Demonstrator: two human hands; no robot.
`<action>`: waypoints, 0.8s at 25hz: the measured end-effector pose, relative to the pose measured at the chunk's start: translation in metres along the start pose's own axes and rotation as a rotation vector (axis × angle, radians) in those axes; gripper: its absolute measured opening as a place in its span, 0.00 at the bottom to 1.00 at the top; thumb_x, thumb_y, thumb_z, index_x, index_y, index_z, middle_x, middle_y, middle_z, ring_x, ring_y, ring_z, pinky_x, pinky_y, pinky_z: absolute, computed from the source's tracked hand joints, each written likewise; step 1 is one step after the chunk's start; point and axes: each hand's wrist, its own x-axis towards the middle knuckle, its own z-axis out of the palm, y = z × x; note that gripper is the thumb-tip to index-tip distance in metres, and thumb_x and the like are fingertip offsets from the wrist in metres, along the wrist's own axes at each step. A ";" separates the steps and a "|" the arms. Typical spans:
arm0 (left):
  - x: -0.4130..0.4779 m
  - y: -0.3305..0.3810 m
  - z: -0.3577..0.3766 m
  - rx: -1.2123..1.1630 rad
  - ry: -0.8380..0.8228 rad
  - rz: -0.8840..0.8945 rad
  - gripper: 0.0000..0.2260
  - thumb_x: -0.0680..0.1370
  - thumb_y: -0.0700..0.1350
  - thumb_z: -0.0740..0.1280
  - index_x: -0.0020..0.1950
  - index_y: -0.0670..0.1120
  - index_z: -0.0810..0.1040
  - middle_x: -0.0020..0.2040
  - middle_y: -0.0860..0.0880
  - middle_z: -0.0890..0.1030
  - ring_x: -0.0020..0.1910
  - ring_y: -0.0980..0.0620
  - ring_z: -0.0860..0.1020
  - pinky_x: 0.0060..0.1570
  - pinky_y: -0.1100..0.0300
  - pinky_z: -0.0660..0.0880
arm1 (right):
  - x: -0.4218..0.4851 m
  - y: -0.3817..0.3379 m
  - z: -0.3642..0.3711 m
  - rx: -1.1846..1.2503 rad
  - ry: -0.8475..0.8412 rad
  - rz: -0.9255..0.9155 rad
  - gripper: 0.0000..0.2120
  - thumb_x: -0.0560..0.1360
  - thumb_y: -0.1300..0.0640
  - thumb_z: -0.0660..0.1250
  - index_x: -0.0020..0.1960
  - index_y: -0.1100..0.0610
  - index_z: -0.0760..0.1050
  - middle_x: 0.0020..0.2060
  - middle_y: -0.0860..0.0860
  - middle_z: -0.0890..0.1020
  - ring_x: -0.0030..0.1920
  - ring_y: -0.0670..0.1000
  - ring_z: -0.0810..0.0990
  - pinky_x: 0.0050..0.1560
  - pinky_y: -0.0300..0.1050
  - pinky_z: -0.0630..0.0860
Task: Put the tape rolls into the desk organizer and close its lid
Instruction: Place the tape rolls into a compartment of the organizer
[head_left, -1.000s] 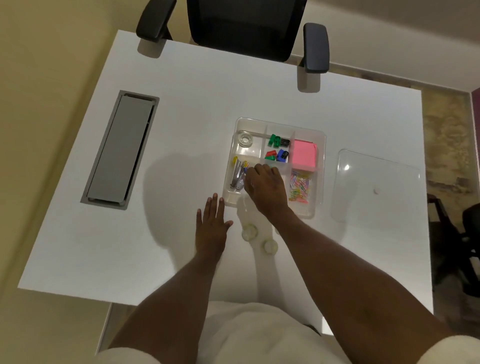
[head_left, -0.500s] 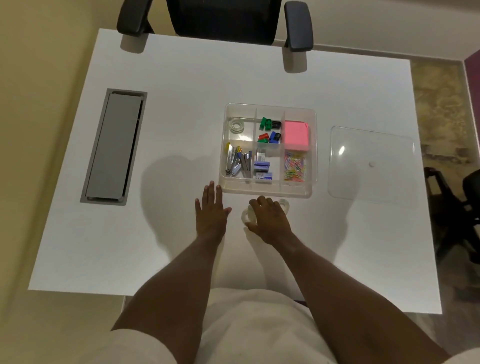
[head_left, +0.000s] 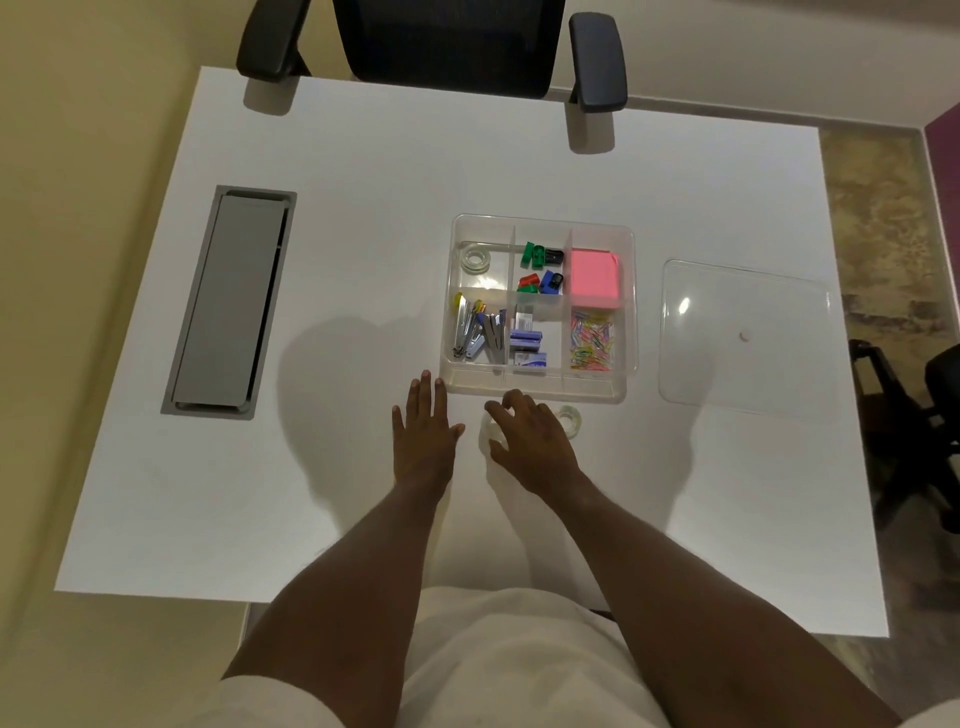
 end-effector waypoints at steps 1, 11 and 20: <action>-0.001 -0.001 0.001 0.008 0.005 0.004 0.35 0.85 0.59 0.55 0.85 0.50 0.39 0.85 0.47 0.37 0.84 0.46 0.38 0.83 0.41 0.45 | 0.006 0.001 -0.006 -0.014 0.052 -0.031 0.27 0.71 0.51 0.78 0.67 0.55 0.75 0.62 0.57 0.79 0.59 0.59 0.80 0.61 0.55 0.80; 0.002 -0.010 0.011 0.068 0.051 0.026 0.34 0.86 0.56 0.54 0.85 0.47 0.39 0.85 0.45 0.38 0.84 0.45 0.40 0.83 0.42 0.48 | 0.133 0.011 -0.092 0.010 0.204 -0.054 0.26 0.72 0.59 0.77 0.69 0.57 0.74 0.62 0.59 0.76 0.59 0.57 0.77 0.58 0.51 0.79; 0.010 -0.013 0.021 0.098 0.040 0.005 0.34 0.86 0.58 0.55 0.85 0.48 0.40 0.84 0.46 0.37 0.84 0.45 0.38 0.83 0.42 0.47 | 0.230 0.018 -0.099 -0.331 0.057 0.018 0.21 0.74 0.60 0.72 0.66 0.56 0.73 0.56 0.56 0.80 0.60 0.58 0.75 0.63 0.52 0.70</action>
